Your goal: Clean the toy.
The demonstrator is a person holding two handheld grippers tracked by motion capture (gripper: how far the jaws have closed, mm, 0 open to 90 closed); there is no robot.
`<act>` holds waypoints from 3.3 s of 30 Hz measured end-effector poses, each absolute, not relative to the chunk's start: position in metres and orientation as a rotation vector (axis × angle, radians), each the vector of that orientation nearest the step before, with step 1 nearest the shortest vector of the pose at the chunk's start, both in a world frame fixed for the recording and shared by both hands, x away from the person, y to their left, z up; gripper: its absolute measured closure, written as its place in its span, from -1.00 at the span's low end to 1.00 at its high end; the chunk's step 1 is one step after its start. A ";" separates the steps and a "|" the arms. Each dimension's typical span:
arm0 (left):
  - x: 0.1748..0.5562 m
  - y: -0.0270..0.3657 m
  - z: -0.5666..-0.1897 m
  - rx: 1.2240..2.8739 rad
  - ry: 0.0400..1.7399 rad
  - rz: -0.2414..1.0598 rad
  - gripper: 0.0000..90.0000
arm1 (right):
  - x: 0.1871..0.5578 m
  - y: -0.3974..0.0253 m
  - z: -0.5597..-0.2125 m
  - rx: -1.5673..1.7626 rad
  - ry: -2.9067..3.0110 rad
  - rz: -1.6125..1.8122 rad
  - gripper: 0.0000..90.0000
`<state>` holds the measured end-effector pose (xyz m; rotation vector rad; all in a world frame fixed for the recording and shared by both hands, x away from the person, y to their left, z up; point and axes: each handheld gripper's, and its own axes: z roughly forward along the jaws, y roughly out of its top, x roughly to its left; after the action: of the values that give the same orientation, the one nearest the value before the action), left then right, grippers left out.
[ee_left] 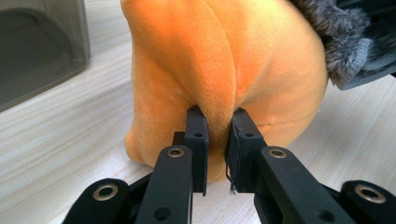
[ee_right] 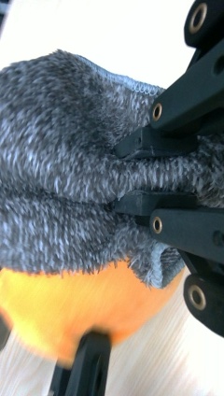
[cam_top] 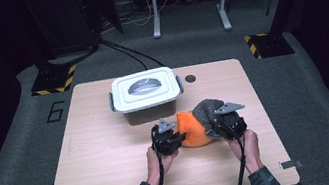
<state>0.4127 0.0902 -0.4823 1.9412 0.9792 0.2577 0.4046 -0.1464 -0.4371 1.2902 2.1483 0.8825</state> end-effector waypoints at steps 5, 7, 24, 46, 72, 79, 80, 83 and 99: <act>0.412 0.091 -0.483 1.946 0.980 0.261 0.78 | 0.413 -0.163 -0.457 1.389 2.155 0.857 0.70; 0.412 0.091 -0.483 1.945 0.981 0.260 0.78 | 0.417 -0.168 -0.466 1.430 2.171 0.835 0.70; 0.412 0.089 -0.484 1.952 0.970 0.265 0.77 | 0.395 -0.160 -0.409 1.261 2.131 1.006 0.69; 0.413 0.090 -0.483 1.958 0.978 0.249 0.74 | 0.405 -0.151 -0.428 1.274 2.199 0.922 0.69; 0.413 0.090 -0.484 1.943 0.987 0.259 0.74 | 0.409 -0.189 -0.453 1.458 2.156 0.868 0.69; 0.413 0.090 -0.484 1.945 0.984 0.258 0.74 | 0.396 -0.182 -0.418 1.350 2.119 0.979 0.69; 0.413 0.090 -0.484 1.945 0.984 0.258 0.73 | 0.395 -0.180 -0.413 1.329 2.119 0.990 0.69; 0.413 0.090 -0.484 1.944 0.984 0.258 0.73 | 0.390 -0.170 -0.404 1.280 2.133 1.019 0.69; 0.412 0.090 -0.482 1.951 0.970 0.271 0.57 | 0.400 -0.139 -0.423 1.245 2.219 0.958 0.69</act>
<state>0.4123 0.0903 -0.4823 1.9512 0.9695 0.2712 0.3998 -0.1387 -0.4232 1.2449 2.2189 0.9583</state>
